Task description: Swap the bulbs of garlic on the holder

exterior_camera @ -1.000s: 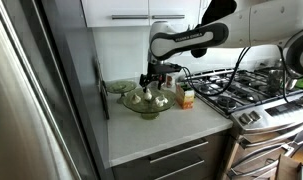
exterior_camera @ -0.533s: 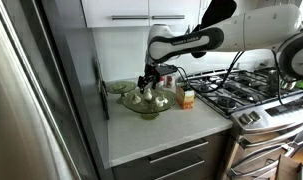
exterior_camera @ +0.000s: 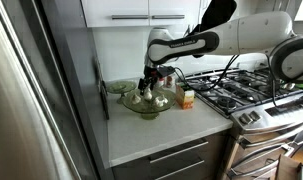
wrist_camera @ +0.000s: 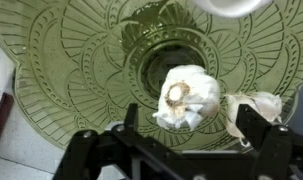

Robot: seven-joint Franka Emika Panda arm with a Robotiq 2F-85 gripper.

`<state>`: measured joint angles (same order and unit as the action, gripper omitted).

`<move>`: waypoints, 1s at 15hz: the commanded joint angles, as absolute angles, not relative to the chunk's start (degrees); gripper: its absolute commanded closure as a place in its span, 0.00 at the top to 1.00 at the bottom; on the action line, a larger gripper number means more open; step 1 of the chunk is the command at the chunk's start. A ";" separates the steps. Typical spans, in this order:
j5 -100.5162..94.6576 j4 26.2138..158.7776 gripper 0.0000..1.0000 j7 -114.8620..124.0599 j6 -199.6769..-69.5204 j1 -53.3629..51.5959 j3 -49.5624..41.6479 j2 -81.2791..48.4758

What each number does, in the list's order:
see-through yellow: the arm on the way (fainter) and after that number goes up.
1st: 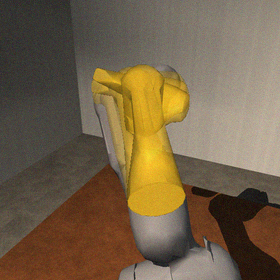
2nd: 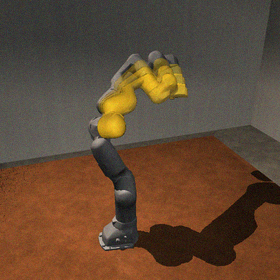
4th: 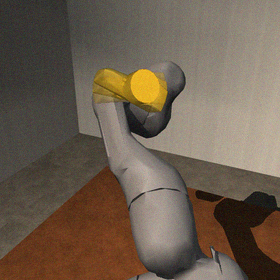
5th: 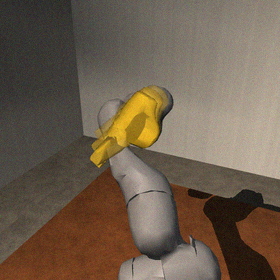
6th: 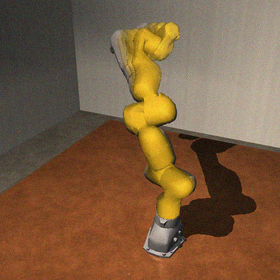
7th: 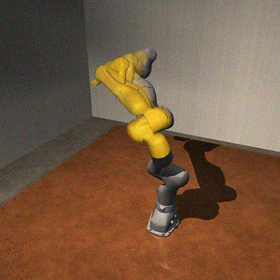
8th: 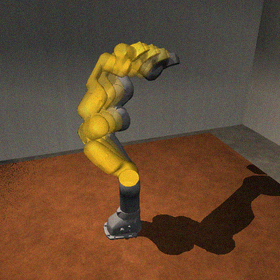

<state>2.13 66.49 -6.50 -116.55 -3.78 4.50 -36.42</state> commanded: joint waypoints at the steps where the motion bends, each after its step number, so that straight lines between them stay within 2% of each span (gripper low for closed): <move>1: 3.98 63.64 0.82 -10.55 -114.33 -2.38 6.01 -38.44; 2: 4.12 63.38 0.71 -11.13 -114.07 -2.24 6.13 -38.65; 3: 4.13 63.27 0.71 -11.58 -113.85 -2.14 6.17 -38.77; 6: 4.09 62.44 0.46 -12.29 -112.61 -1.99 6.10 -39.07; 9: 4.15 61.53 0.27 -11.89 -112.19 -1.96 5.98 -39.33; 15: 4.22 60.92 0.27 -10.02 -113.22 -1.91 5.71 -37.77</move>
<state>2.85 62.13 -10.59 -114.22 -2.53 5.26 -38.36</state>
